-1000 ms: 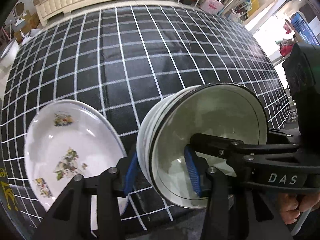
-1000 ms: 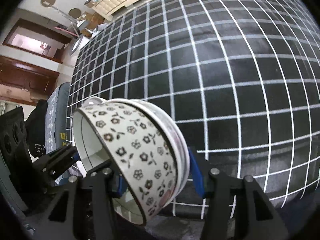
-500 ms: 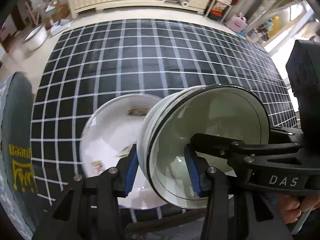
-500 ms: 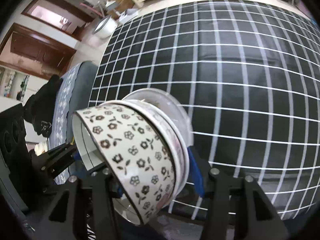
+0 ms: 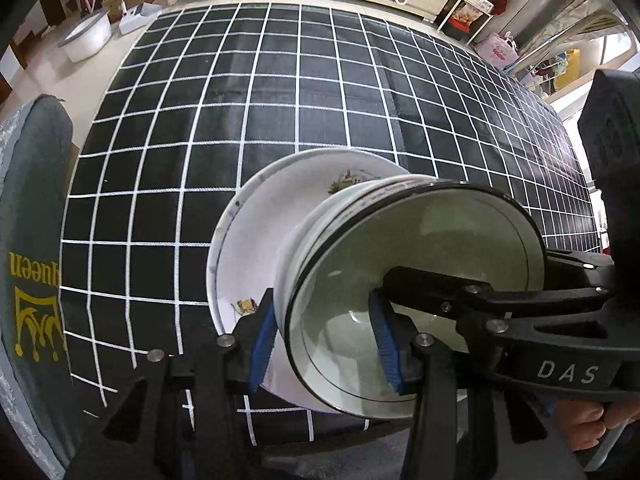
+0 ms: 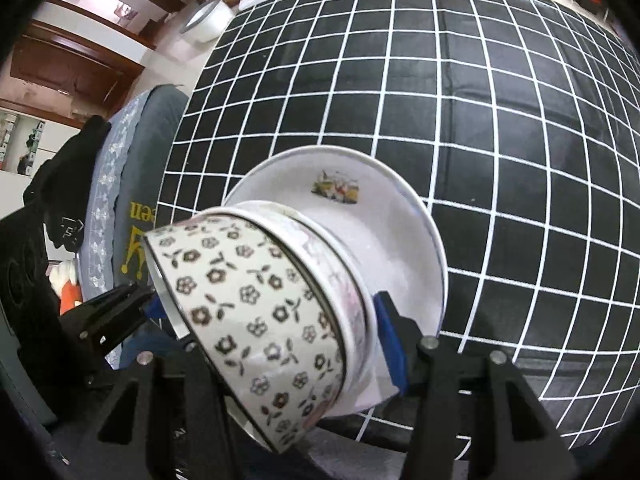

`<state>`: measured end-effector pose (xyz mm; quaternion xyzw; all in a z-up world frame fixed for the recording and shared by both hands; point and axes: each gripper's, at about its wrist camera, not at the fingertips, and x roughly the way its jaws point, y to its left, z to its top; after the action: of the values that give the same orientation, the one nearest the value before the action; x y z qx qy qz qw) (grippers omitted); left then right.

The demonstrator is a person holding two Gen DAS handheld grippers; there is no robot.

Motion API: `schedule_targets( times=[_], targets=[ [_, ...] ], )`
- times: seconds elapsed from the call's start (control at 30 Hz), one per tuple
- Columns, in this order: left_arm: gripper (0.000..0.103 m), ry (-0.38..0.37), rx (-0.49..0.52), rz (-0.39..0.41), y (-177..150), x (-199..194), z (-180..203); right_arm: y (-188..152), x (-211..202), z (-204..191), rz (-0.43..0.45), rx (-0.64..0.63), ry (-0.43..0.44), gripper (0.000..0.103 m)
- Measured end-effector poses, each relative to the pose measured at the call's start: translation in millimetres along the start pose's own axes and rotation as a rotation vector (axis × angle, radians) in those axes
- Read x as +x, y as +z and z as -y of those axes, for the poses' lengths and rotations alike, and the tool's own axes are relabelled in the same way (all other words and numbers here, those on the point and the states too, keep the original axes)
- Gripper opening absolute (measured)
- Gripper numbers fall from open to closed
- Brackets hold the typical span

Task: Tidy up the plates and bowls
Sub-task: 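Lower the patterned bowl into the nested white bowls with both tools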

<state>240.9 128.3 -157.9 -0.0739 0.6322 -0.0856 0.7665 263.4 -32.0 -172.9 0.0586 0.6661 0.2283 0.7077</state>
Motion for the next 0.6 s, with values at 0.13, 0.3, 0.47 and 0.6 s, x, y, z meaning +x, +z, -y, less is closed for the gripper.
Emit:
schedule_targets(
  times=[0.13, 0.3, 0.47, 0.6],
  targets=[
    [0.043, -0.006, -0.001, 0.016, -2, 2, 1, 3, 2, 5, -0.003, 0.012, 0.008, 0.057],
    [0.043, -0.021, -0.009, 0.023, 2, 6, -1, 4, 3, 11, 0.003, 0.041, 0.019, 0.057],
    [0.042, -0.026, 0.004, 0.02, 5, 7, -2, 3, 0, 19, 0.003, 0.066, 0.045, 0.057],
    [0.042, -0.01, 0.006, 0.042, 4, 0, -1, 1, -2, 16, 0.007, 0.069, 0.022, 0.057]
  ],
)
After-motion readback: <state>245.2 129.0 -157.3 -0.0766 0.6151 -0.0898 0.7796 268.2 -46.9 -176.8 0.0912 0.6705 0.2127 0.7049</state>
